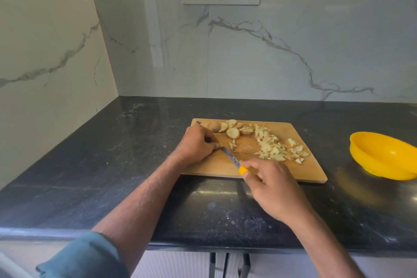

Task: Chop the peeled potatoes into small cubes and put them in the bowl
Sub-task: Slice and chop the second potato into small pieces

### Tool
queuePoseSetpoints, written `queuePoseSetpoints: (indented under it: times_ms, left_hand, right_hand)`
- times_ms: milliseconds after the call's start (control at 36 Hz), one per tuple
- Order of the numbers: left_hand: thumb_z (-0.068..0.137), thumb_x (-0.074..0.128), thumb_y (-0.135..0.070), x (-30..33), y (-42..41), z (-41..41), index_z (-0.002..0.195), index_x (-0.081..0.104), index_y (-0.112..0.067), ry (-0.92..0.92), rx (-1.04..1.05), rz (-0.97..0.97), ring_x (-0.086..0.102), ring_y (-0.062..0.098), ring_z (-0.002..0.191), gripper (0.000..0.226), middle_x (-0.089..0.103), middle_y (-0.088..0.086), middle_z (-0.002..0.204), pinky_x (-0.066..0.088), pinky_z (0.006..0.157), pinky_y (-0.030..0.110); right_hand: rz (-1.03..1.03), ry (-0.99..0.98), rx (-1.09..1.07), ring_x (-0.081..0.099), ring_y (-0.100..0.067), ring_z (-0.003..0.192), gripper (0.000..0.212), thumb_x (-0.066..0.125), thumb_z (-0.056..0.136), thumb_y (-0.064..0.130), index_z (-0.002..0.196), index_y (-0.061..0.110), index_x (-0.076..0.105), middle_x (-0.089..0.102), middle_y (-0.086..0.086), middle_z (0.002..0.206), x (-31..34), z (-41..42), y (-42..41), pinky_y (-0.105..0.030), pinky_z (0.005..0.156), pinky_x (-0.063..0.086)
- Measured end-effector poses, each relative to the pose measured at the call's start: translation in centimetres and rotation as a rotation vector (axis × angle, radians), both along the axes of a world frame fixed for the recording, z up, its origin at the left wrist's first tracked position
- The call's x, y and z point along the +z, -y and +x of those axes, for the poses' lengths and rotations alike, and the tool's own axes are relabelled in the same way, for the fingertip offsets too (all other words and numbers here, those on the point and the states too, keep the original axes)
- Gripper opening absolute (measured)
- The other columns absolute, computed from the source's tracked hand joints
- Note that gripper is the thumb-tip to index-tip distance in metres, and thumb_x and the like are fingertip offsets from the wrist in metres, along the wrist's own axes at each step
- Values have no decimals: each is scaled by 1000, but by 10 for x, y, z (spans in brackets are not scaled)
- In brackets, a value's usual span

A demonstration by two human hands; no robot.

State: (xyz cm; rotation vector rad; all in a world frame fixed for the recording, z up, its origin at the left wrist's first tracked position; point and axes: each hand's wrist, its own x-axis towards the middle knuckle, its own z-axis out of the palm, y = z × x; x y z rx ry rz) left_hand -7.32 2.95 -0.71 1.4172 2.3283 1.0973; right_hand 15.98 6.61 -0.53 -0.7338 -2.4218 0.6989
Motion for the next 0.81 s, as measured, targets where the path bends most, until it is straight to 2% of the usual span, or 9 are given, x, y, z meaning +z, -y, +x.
queuePoseSetpoints:
  times_ms: [56, 111, 278, 333, 417, 500, 583, 722, 806]
  left_hand:
    - [90, 76, -16, 2, 1, 3, 100, 81, -16, -3, -43, 4, 64, 11, 108, 11, 75, -5, 103, 53, 99, 31]
    - [90, 77, -14, 3, 1, 4, 99, 82, -15, -14, -57, 19, 63, 8, 105, 10, 76, -2, 106, 51, 97, 27]
    - [86, 81, -17, 1, 4, -3, 89, 83, -18, 17, 25, 102, 65, 6, 93, 4, 76, -5, 101, 55, 88, 26]
    - [87, 80, -15, 1, 5, -5, 90, 82, -16, 49, 66, 154, 67, 7, 88, 4, 75, -5, 93, 53, 79, 21]
    - [89, 78, -16, 0, 5, -7, 83, 79, -16, 100, 139, 224, 67, 10, 80, 6, 73, -3, 82, 51, 70, 21]
    - [91, 76, -16, -1, 3, -7, 81, 77, -16, 103, 144, 244, 66, 10, 81, 10, 72, -2, 81, 49, 69, 19]
    - [91, 75, -15, -3, 2, -4, 85, 76, -14, 44, 107, 215, 64, 9, 78, 7, 70, -4, 81, 47, 67, 17]
    - [89, 74, -18, -7, 0, -4, 86, 75, -20, -38, 47, 145, 64, 8, 84, 4, 70, -6, 89, 51, 74, 22]
    - [90, 74, -20, -7, 0, -5, 87, 75, -24, -49, 27, 113, 62, 8, 87, 5, 69, -7, 95, 52, 77, 23]
  right_hand:
    - [-48, -57, -19, 51, 10, 52, 31, 60, 99, 18, 129, 17, 67, 44, 24, 51, -1, 4, -2, -6, 50, 35]
    - [-72, -130, -35, 51, 11, 51, 30, 61, 98, 13, 126, 12, 69, 45, 27, 46, -3, 3, -2, -5, 48, 34]
    - [37, -200, -102, 42, 9, 57, 30, 59, 98, 19, 127, 16, 68, 54, 18, 68, -7, -19, 10, -6, 50, 35]
    - [104, -151, -98, 50, 3, 61, 31, 57, 98, 23, 127, 18, 67, 62, 16, 76, -5, -26, 14, -8, 54, 34]
    - [199, -56, -72, 67, -9, 76, 34, 55, 99, 25, 130, 18, 65, 75, 6, 98, -5, -34, 19, -18, 65, 51]
    - [262, 52, -26, 60, -4, 58, 37, 51, 100, 24, 135, 20, 61, 73, 9, 82, -4, -36, 24, -9, 51, 41]
    - [293, 89, -55, 51, -5, 59, 38, 49, 101, 26, 138, 22, 57, 70, 9, 82, -4, -35, 27, -8, 48, 28]
    - [296, 92, -211, 52, -6, 68, 38, 49, 100, 28, 136, 24, 58, 70, 9, 88, -9, -27, 20, -13, 59, 34]
    - [280, 86, -282, 57, -7, 67, 31, 50, 98, 25, 126, 24, 64, 72, 8, 87, -6, -17, 12, -12, 52, 30]
